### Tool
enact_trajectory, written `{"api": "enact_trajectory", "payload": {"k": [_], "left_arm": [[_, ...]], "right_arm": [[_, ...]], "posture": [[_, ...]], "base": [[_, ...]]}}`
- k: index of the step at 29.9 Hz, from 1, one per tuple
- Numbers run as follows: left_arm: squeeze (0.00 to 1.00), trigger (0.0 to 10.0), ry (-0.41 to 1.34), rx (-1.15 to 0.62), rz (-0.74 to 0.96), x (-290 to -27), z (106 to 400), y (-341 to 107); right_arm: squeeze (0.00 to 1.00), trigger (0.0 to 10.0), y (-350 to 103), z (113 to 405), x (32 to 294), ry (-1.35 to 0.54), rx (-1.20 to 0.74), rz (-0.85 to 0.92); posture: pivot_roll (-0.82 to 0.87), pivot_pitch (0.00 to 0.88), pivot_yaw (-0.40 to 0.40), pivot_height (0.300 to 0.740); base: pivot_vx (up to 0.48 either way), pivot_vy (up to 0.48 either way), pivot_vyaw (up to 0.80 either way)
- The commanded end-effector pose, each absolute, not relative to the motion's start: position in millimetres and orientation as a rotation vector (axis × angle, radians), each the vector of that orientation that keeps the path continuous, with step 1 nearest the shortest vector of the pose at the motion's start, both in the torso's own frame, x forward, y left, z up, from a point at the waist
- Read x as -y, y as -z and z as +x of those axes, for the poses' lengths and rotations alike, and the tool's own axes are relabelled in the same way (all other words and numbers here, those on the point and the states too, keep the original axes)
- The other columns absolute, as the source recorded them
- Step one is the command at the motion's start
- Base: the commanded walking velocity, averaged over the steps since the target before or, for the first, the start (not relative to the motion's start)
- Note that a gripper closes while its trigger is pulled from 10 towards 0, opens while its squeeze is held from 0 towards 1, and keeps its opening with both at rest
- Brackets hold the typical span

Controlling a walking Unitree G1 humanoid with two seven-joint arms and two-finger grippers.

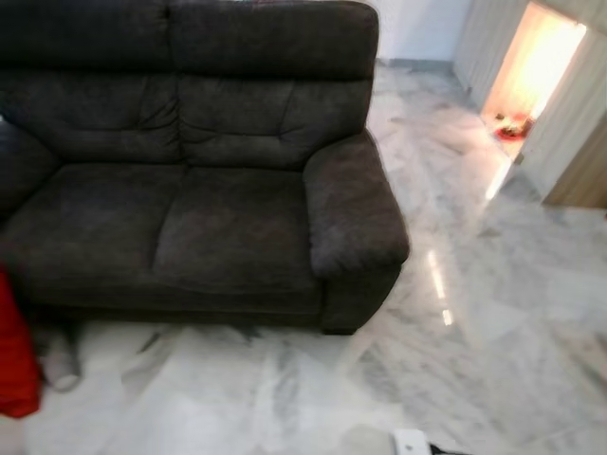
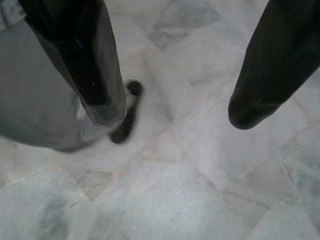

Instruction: Move the pillow to the sofa from floor

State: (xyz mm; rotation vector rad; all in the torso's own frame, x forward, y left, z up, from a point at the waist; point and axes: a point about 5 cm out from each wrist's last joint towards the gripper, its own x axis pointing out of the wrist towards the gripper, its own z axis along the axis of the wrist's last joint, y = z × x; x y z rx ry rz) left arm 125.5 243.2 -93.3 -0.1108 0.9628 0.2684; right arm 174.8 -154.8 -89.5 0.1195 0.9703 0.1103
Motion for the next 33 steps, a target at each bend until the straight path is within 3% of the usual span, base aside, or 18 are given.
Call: {"api": "enact_trajectory", "payload": {"k": [1,33], "left_arm": [[0.00,10.0,-0.282,-0.980,-0.109,-247.9,120.3,93.9],[0.00,10.0,-0.283,-0.975,-0.109,-251.3,122.9,92.2]], "right_arm": [[0.00,10.0,88.6,177.4,147.4,-0.124,-0.966,0.133],[0.00,10.0,87.1,180.6,144.4,-0.106,-0.950,0.152]], "posture": [[0.11,0.109,-0.030,0.740],[0.12,0.155,-0.021,0.740]], "base": [[0.000,0.469,0.00],[0.000,0.471,0.00]]}}
